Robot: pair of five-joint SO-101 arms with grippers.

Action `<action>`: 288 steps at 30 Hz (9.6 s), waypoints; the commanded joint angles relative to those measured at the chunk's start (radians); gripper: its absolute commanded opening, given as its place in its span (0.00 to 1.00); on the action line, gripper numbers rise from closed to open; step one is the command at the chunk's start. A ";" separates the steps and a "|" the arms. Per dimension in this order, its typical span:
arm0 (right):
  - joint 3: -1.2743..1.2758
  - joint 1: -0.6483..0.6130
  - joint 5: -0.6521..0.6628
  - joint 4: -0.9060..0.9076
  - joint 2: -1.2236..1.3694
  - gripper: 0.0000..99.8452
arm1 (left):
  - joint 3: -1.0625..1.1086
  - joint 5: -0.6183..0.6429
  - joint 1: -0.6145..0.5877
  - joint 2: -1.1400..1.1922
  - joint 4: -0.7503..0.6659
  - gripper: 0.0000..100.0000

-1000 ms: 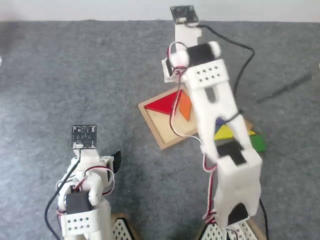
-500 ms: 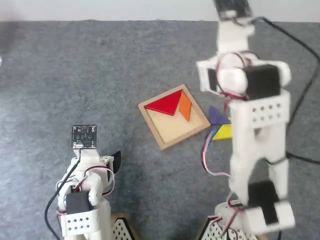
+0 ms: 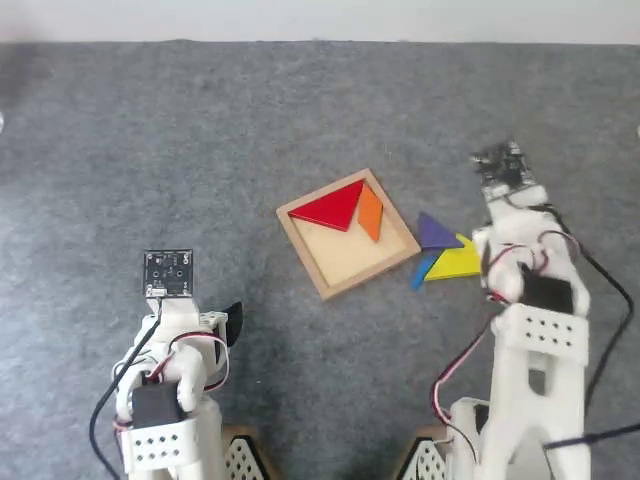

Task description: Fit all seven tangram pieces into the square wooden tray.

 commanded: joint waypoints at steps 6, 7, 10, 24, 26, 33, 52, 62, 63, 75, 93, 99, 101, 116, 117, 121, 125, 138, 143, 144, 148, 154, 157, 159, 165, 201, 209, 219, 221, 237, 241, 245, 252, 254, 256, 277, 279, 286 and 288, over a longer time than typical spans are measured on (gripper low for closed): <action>-0.316 -0.114 0.032 0.231 0.351 0.34 | -0.022 0.008 0.000 -0.021 0.005 0.27; -0.362 -0.150 0.052 0.246 0.404 0.37 | -0.022 0.008 0.000 -0.021 0.005 0.27; -0.480 -0.208 0.098 0.294 0.556 0.39 | -0.022 0.008 0.000 -0.021 0.005 0.27; -0.477 -0.145 0.824 0.323 0.791 0.36 | -0.022 0.008 0.000 -0.021 0.005 0.27; -0.457 -0.148 0.885 0.331 0.796 0.36 | -0.022 0.008 0.000 -0.021 0.005 0.27; -0.474 -0.148 0.970 0.294 0.915 0.36 | -0.022 0.008 0.000 -0.021 0.005 0.27; -0.615 -0.185 0.936 0.325 1.030 0.04 | -0.022 0.008 0.000 -0.021 0.005 0.27; -0.572 -0.160 0.738 0.475 0.812 0.01 | -0.022 0.008 0.000 -0.021 0.005 0.27; -0.543 -0.163 0.689 0.463 0.774 0.01 | -0.022 0.008 0.000 -0.021 0.005 0.27; -0.229 -0.225 0.522 0.461 0.341 0.04 | -0.022 0.008 0.000 -0.021 0.005 0.27; -0.219 -0.444 0.681 0.214 0.582 0.29 | -0.022 0.008 0.000 -0.021 0.005 0.27; -0.219 -0.486 0.695 0.154 0.670 0.29 | -0.022 0.008 0.000 -0.021 0.005 0.27; -0.219 -0.486 0.695 0.137 0.699 0.29 | -0.022 0.008 0.000 -0.021 0.005 0.27; -0.365 -0.354 0.563 0.269 0.740 0.04 | -0.022 0.008 0.000 -0.021 0.005 0.27; -0.382 -0.348 0.565 0.285 0.740 0.03 | -0.022 0.008 0.000 -0.021 0.005 0.27; -0.422 -0.341 0.565 0.337 0.740 0.02 | -0.022 0.008 0.000 -0.021 0.005 0.27; -0.448 -0.323 0.565 0.346 0.739 0.02 | -0.022 0.008 0.000 -0.021 0.005 0.27; -0.348 -0.147 0.635 0.587 0.381 0.23 | -0.022 0.008 0.000 -0.021 0.005 0.27; -0.181 -0.143 1.158 0.702 0.308 0.23 | -0.022 0.008 0.002 -0.021 0.005 0.27; -0.173 -0.148 1.209 0.754 0.303 0.23 | -0.022 0.008 0.000 -0.021 0.005 0.27; -0.167 -0.196 1.270 0.835 0.306 0.23 | -0.022 0.008 0.000 -0.021 0.005 0.27; -0.100 -0.306 1.201 0.825 0.306 0.23 | -0.022 0.008 0.000 -0.021 0.005 0.27; -0.057 -0.338 1.108 0.728 0.306 0.23 | -0.022 0.008 0.000 -0.021 0.005 0.27; -0.021 -0.349 1.008 0.630 0.306 0.23 | -0.022 0.008 0.000 -0.021 0.005 0.27; 0.037 -0.348 0.721 0.452 0.306 0.23 | -0.022 0.008 0.000 -0.021 0.005 0.27; 0.041 -0.228 0.921 0.421 0.464 0.32 | -0.022 0.008 0.000 -0.021 0.005 0.27; 0.040 -0.240 0.916 0.358 0.493 0.25 | -0.022 0.008 0.000 -0.021 0.005 0.27; 0.029 -0.242 0.836 0.351 0.489 0.07 | -0.022 0.008 0.000 -0.021 0.005 0.27; 0.011 -0.242 0.821 0.351 0.489 0.05 | -0.022 0.008 0.000 -0.021 0.005 0.27; -0.092 -0.305 0.799 0.433 0.395 0.13 | -0.022 0.008 0.000 -0.021 0.005 0.27; -0.149 -0.317 0.864 0.544 0.243 0.26 | -0.022 0.008 0.000 -0.021 0.005 0.27; -0.117 -0.464 0.858 0.568 0.183 0.28 | -0.022 0.008 0.000 -0.021 0.005 0.27; -0.087 -0.555 0.819 0.438 0.354 0.28 | -0.022 0.008 0.000 -0.021 0.005 0.27; -0.109 -0.558 0.819 0.435 0.397 0.28 | -0.022 0.008 0.000 -0.021 0.005 0.27; -0.140 -0.558 0.816 0.437 0.430 0.28 | -0.022 0.008 0.000 -0.021 0.005 0.27; -0.178 -0.630 0.750 0.341 0.621 0.28 | -0.022 0.008 0.002 -0.021 0.005 0.27; -0.178 -0.615 0.756 0.343 0.621 0.28 | -0.022 0.008 0.002 -0.021 0.005 0.27; -0.176 -0.535 0.790 0.343 0.628 0.28 | -0.022 0.008 0.002 -0.021 0.005 0.27; -0.173 -0.519 0.787 0.344 0.628 0.28 | -0.022 0.008 0.002 -0.021 0.005 0.27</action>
